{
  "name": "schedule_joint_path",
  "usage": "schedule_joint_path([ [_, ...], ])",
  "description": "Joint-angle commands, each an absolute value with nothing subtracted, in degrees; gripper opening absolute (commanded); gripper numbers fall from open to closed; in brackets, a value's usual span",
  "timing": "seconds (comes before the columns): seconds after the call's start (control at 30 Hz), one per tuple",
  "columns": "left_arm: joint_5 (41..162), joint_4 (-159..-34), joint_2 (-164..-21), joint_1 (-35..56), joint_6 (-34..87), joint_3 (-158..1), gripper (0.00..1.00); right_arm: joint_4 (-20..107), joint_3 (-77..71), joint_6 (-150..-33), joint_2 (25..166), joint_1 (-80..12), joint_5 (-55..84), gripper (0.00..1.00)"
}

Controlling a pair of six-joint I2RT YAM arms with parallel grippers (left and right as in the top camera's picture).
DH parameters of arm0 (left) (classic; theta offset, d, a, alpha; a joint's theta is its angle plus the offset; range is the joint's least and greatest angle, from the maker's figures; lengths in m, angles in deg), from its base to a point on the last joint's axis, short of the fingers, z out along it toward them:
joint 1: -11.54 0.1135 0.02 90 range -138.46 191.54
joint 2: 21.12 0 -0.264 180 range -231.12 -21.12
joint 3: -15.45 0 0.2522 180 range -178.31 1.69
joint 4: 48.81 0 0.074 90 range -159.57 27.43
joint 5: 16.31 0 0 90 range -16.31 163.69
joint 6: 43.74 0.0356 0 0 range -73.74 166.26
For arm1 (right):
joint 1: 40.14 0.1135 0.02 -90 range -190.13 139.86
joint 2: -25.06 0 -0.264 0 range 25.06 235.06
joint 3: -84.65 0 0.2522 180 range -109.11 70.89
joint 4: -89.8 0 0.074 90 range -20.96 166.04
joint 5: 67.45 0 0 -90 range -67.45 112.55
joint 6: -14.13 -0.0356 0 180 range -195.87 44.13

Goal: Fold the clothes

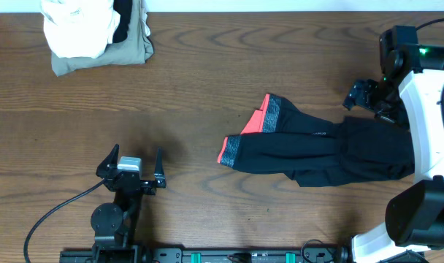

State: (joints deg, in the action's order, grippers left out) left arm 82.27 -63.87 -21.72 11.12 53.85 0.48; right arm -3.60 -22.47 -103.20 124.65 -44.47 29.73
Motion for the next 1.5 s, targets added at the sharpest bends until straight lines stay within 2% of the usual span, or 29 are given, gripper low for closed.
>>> schedule_joint_path([
  [0.0, 82.84, -65.79, -21.35, 11.38, 54.6, 1.46, 0.98, -3.16, -21.81, -101.96, 124.19, -42.94, 26.95, 0.99],
  [0.37, 83.15, -65.75, -21.35, 11.36, 54.55, 1.46, 0.98, 3.2, -13.59, -101.92, 124.19, -36.93, 20.61, 0.99],
  [0.57, 97.59, -64.09, -21.35, 11.36, 45.75, 1.46, 0.98, 14.13, -8.09, -100.6, 124.19, -31.47, 10.08, 0.99],
  [0.73, 103.71, -65.05, -22.29, 11.36, 43.98, 1.42, 0.98, 24.38, -5.66, -102.88, 125.07, -23.93, 10.12, 0.99],
  [0.87, 103.71, -65.05, -24.03, 11.36, 44.0, 1.42, 0.98, 30.83, -5.66, -106.11, 127.43, -18.57, 12.07, 0.91],
  [0.97, 103.71, -65.05, -25.63, 11.36, 43.98, 1.42, 0.98, 33.19, -5.68, -109.13, 129.88, -16.15, 14.97, 0.89],
  [1.07, 103.69, -65.0, -27.47, 11.36, 44.0, 1.42, 0.98, 33.08, -5.68, -112.73, 132.35, -15.29, 19.21, 0.89],
  [1.33, 103.67, -64.87, -30.79, 11.38, 44.02, 1.42, 0.98, 34.15, -5.68, -114.7, 137.99, -15.32, 19.5, 0.89],
  [1.47, 103.67, -64.87, -30.88, 11.38, 44.02, 1.42, 0.98, 35.33, -5.68, -115.66, 140.59, -15.29, 19.1, 0.83],
])
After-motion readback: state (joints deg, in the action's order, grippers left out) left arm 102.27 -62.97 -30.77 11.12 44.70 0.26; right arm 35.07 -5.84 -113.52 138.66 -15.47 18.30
